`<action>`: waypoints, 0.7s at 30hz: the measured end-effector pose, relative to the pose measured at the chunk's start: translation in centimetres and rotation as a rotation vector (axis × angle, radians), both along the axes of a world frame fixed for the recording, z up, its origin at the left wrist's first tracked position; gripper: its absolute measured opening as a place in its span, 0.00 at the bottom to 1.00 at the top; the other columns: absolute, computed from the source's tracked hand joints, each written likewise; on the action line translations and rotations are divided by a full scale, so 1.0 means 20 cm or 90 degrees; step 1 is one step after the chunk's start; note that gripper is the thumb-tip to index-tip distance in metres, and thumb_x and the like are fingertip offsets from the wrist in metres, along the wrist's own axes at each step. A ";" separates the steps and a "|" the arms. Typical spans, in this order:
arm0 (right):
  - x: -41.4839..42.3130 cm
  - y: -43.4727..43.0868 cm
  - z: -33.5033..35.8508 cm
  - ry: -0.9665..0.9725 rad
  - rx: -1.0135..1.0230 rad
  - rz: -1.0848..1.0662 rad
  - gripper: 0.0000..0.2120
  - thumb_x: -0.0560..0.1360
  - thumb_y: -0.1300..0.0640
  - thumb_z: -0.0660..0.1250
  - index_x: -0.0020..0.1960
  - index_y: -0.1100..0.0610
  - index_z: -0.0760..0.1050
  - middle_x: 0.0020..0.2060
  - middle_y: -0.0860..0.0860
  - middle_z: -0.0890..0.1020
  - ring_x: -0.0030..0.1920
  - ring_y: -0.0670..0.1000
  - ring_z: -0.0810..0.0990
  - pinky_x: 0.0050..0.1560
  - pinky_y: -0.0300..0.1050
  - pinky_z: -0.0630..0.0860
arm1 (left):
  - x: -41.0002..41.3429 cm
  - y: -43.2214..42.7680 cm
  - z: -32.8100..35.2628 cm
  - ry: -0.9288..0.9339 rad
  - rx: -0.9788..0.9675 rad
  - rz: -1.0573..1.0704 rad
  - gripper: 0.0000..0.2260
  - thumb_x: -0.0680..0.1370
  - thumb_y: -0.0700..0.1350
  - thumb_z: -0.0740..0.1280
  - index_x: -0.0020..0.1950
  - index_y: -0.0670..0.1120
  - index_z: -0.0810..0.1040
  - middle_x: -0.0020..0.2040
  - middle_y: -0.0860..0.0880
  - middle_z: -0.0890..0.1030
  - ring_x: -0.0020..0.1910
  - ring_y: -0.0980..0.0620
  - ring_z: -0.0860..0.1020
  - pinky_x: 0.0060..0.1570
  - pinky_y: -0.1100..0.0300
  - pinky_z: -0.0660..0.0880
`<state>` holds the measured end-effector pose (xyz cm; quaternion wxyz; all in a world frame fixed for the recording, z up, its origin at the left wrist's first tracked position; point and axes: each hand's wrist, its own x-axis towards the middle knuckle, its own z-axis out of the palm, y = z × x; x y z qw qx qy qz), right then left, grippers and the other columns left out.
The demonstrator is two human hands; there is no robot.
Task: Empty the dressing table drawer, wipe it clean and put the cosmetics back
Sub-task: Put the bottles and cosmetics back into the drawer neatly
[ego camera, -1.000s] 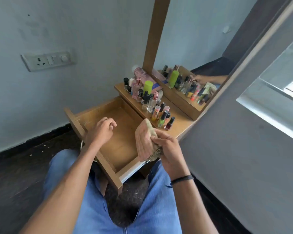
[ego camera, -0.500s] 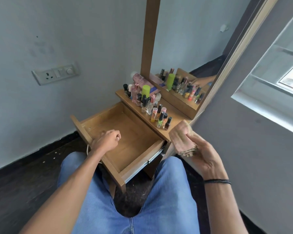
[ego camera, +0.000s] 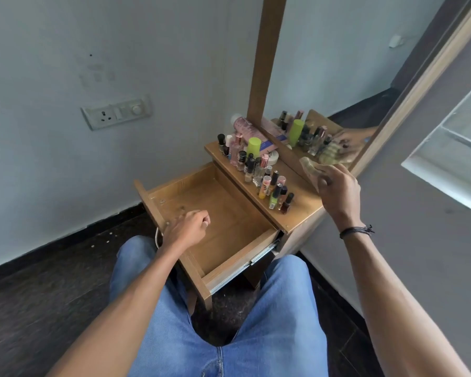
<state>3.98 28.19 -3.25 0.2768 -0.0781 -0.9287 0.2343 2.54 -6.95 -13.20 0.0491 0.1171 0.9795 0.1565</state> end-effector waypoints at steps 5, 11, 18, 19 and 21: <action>-0.13 -0.01 -0.16 -0.006 0.201 0.040 0.17 0.72 0.69 0.68 0.59 0.58 0.82 0.48 0.56 0.80 0.47 0.63 0.79 0.41 0.52 0.78 | 0.00 -0.01 0.01 0.001 0.028 0.011 0.06 0.83 0.47 0.61 0.52 0.55 0.77 0.55 0.57 0.82 0.44 0.53 0.78 0.43 0.56 0.72; -0.10 -0.08 -0.29 -0.081 0.215 0.095 0.19 0.69 0.67 0.71 0.58 0.56 0.82 0.52 0.54 0.82 0.46 0.61 0.78 0.45 0.53 0.79 | -0.01 -0.01 0.01 0.022 0.048 0.010 0.06 0.83 0.46 0.61 0.52 0.53 0.77 0.53 0.58 0.82 0.38 0.56 0.75 0.33 0.60 0.66; -0.02 -0.13 -0.26 -0.067 -0.025 0.045 0.19 0.71 0.68 0.69 0.60 0.57 0.84 0.56 0.53 0.83 0.56 0.58 0.78 0.54 0.44 0.72 | -0.02 -0.04 0.01 0.075 0.155 0.104 0.07 0.80 0.41 0.64 0.49 0.52 0.80 0.48 0.56 0.82 0.39 0.55 0.73 0.27 0.65 0.60; 0.00 -0.14 -0.25 -0.046 -0.051 0.041 0.17 0.72 0.67 0.69 0.59 0.57 0.84 0.56 0.52 0.83 0.57 0.57 0.78 0.56 0.43 0.72 | -0.03 -0.04 0.00 0.071 0.157 0.096 0.08 0.79 0.40 0.64 0.49 0.52 0.80 0.49 0.57 0.82 0.39 0.55 0.74 0.27 0.65 0.61; 0.04 -0.17 -0.25 -0.007 -0.104 0.034 0.14 0.74 0.66 0.69 0.57 0.57 0.85 0.55 0.52 0.83 0.58 0.55 0.80 0.58 0.44 0.73 | -0.03 -0.04 -0.01 0.065 0.158 0.080 0.09 0.79 0.38 0.64 0.48 0.52 0.79 0.51 0.58 0.81 0.40 0.56 0.74 0.28 0.64 0.62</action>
